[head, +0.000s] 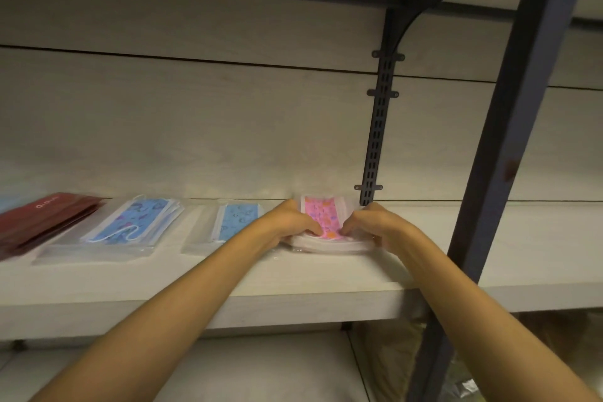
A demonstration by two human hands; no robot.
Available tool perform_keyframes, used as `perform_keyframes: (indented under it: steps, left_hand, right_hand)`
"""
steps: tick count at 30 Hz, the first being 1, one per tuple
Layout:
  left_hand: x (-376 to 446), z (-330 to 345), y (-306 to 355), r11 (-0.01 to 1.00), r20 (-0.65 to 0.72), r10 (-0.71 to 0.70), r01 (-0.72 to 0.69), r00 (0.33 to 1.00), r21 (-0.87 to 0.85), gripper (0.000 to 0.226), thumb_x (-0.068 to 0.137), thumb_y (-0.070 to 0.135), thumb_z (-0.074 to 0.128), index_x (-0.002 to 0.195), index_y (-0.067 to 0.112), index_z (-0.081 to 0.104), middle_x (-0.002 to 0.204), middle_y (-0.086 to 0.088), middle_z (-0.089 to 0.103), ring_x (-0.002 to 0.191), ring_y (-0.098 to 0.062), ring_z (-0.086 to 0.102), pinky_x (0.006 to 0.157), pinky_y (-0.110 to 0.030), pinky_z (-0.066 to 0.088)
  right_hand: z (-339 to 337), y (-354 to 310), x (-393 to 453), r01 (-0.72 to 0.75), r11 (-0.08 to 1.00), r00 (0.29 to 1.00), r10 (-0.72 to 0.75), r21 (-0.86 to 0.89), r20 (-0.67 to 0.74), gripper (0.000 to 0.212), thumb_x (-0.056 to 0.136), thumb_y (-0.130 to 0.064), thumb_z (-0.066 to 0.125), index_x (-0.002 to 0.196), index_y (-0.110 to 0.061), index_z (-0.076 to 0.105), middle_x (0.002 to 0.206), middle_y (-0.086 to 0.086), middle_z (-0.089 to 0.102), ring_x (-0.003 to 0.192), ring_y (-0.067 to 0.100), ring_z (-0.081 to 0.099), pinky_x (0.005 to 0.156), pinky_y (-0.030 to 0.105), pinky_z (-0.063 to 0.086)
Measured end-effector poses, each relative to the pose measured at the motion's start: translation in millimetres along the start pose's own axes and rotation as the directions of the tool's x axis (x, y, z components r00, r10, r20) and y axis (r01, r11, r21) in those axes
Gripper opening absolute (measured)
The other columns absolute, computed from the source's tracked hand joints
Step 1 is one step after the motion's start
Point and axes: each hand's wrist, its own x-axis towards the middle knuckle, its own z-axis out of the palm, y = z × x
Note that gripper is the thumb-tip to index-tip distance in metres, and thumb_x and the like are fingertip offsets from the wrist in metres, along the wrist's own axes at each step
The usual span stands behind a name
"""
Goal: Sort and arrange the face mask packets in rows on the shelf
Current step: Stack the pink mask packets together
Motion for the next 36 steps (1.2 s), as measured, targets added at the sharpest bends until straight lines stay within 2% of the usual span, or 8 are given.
perform_keyframes:
  steps: [9,14,20,23,26,31,33,36]
  left_hand:
    - [-15,6,17,0.943,-0.053,-0.034,0.050,0.998,0.328,0.020,0.076,0.029,0.075,0.079,0.020,0.058,0.083,0.001,0.058,0.075,-0.016,0.056,0.056,-0.022,0.040]
    - [-22,7,15,0.854,-0.093,0.015,0.036,0.996,0.519,0.047,0.087,0.037,0.060,0.126,0.013,0.052,0.128,-0.008,0.052,0.111,-0.025,0.055,0.074,-0.028,0.043]
    - [-24,15,14,0.867,-0.088,0.037,0.011,0.995,0.497,0.016,0.090,0.027,0.058,0.085,0.014,0.051,0.108,-0.009,0.057,0.100,-0.026,0.057,0.060,-0.026,0.037]
    - [-24,15,13,0.846,-0.098,0.105,-0.037,0.990,0.532,0.013,0.090,0.026,0.057,0.087,0.014,0.053,0.120,-0.014,0.059,0.117,-0.032,0.054,0.076,-0.028,0.039]
    - [-21,16,7,0.812,-0.074,0.161,-0.089,0.984,0.577,0.030,0.089,0.027,0.057,0.117,0.016,0.062,0.135,-0.014,0.054,0.131,-0.033,0.044,0.100,-0.034,0.041]
    - [-21,16,5,0.769,-0.001,0.146,-0.112,0.989,0.629,0.037,0.096,0.031,0.052,0.126,0.015,0.065,0.136,-0.010,0.059,0.130,-0.030,0.047,0.107,-0.034,0.036]
    - [-20,15,5,0.753,0.008,0.137,-0.109,0.991,0.649,0.040,0.097,0.034,0.050,0.131,0.017,0.063,0.139,-0.009,0.057,0.130,-0.030,0.046,0.109,-0.034,0.034]
    - [-18,17,4,0.728,-0.034,0.152,-0.089,0.988,0.680,0.039,0.092,0.038,0.051,0.126,0.022,0.065,0.135,-0.009,0.055,0.131,-0.033,0.041,0.104,-0.039,0.035]
  right_hand:
    - [0,-11,-9,0.025,0.993,0.997,-0.032,-0.115,-0.063,0.030,0.079,-0.020,0.075,0.094,-0.008,0.053,0.089,0.007,0.049,0.073,0.015,0.047,0.062,0.028,0.037]
    - [-2,-10,-16,0.037,0.920,0.983,-0.104,-0.391,-0.152,0.023,0.086,-0.027,0.068,0.094,-0.009,0.054,0.092,0.006,0.056,0.089,0.024,0.057,0.070,0.030,0.044]
    - [1,-15,-22,0.018,0.797,0.976,-0.145,-0.604,-0.161,0.030,0.081,-0.032,0.072,0.094,-0.013,0.055,0.098,0.007,0.058,0.086,0.024,0.057,0.065,0.029,0.044]
    - [3,-13,-20,0.029,0.760,0.966,-0.188,-0.650,-0.176,0.031,0.080,-0.032,0.070,0.100,-0.015,0.053,0.109,0.008,0.061,0.090,0.025,0.058,0.068,0.030,0.046]
    - [4,-10,-13,0.074,0.739,0.969,-0.213,-0.670,-0.128,0.035,0.081,-0.032,0.066,0.111,-0.014,0.060,0.117,0.008,0.063,0.092,0.024,0.059,0.066,0.029,0.044]
    - [3,-4,-3,0.095,0.730,0.980,-0.189,-0.677,-0.066,0.025,0.080,-0.037,0.062,0.095,-0.017,0.069,0.103,0.006,0.068,0.079,0.019,0.059,0.054,0.027,0.038]
    - [3,-3,-2,0.101,0.717,0.978,-0.200,-0.690,-0.064,0.029,0.080,-0.038,0.062,0.100,-0.018,0.069,0.113,0.008,0.066,0.089,0.023,0.061,0.061,0.029,0.045]
    - [4,-1,-4,0.169,0.657,0.952,-0.302,-0.735,-0.050,0.041,0.087,-0.036,0.061,0.126,-0.025,0.062,0.138,0.010,0.050,0.125,0.034,0.047,0.097,0.044,0.049]
